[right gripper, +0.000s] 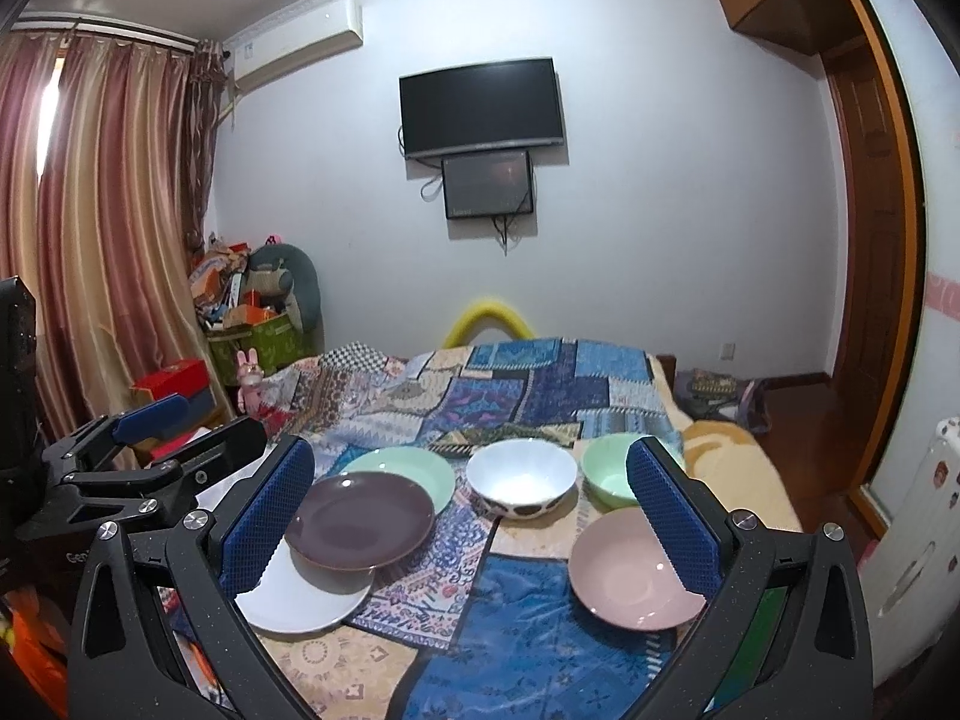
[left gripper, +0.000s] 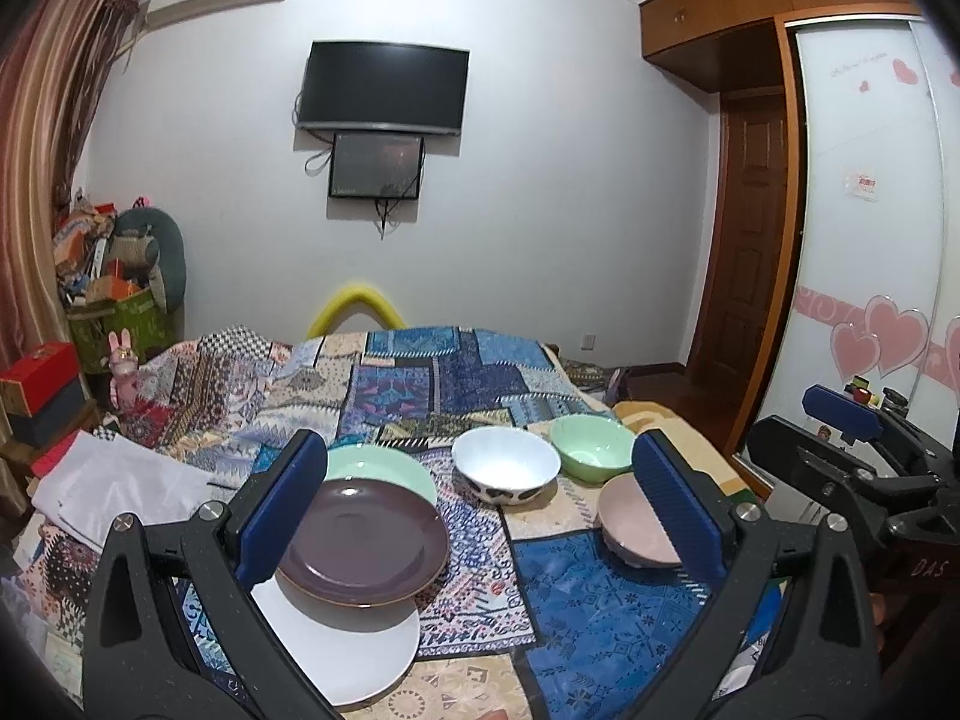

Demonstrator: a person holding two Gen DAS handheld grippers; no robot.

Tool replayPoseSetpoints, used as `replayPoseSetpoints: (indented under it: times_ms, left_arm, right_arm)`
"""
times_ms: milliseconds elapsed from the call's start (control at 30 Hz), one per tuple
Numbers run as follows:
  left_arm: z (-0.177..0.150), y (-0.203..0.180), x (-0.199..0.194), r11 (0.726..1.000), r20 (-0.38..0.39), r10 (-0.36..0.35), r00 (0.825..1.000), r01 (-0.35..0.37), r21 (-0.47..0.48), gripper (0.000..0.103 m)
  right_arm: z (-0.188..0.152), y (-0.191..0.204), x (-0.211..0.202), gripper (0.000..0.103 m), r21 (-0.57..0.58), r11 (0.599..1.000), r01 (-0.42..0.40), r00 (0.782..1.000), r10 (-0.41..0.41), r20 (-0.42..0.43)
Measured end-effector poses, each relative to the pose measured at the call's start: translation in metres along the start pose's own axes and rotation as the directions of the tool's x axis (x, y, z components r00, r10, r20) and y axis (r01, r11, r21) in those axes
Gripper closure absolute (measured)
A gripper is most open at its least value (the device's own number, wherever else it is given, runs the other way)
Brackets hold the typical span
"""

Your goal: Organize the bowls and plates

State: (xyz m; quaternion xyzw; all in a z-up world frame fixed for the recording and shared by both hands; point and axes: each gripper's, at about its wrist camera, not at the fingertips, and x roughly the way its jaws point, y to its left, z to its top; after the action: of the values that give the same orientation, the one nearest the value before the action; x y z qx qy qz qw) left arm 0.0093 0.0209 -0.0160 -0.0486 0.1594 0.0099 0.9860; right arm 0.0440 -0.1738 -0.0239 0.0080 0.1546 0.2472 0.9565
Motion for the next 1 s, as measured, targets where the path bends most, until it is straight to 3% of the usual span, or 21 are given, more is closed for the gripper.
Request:
replayPoseSetpoints:
  times_ms: [267, 433, 667, 733, 1000]
  left_arm:
    - [-0.014, 0.046, 0.031, 0.998, -0.095, 0.026, 0.995, -0.031, -0.059, 0.000]
    - [-0.029, 0.081, 0.055, 0.995, -0.171, 0.040, 0.984, -0.056, -0.086, 0.002]
    - [-0.055, 0.128, 0.095, 0.992, -0.298, 0.083, 0.951, -0.108, -0.067, 0.022]
    - [-0.063, 0.143, 0.108, 0.990, -0.338, 0.084, 0.937, -0.118, -0.080, 0.032]
    - [-0.085, 0.190, 0.156, 0.981, -0.446, 0.081, 0.891, -0.150, -0.121, 0.042]
  right_arm:
    - [-0.015, 0.022, 0.038, 0.000, -0.052, 0.998, -0.035, 0.996, 0.030, -0.086]
    - [-0.029, 0.030, 0.076, 0.000, -0.028, 0.996, -0.086, 0.977, 0.079, -0.200]
    - [-0.047, 0.036, 0.120, 0.002, -0.010, 0.997, -0.074, 0.954, 0.068, -0.293]
    - [-0.050, 0.039, 0.133, 0.005, -0.015, 0.998, -0.068, 0.947, 0.060, -0.314]
    - [-0.063, 0.040, 0.181, 0.025, 0.002, 0.998, -0.056, 0.916, 0.052, -0.399]
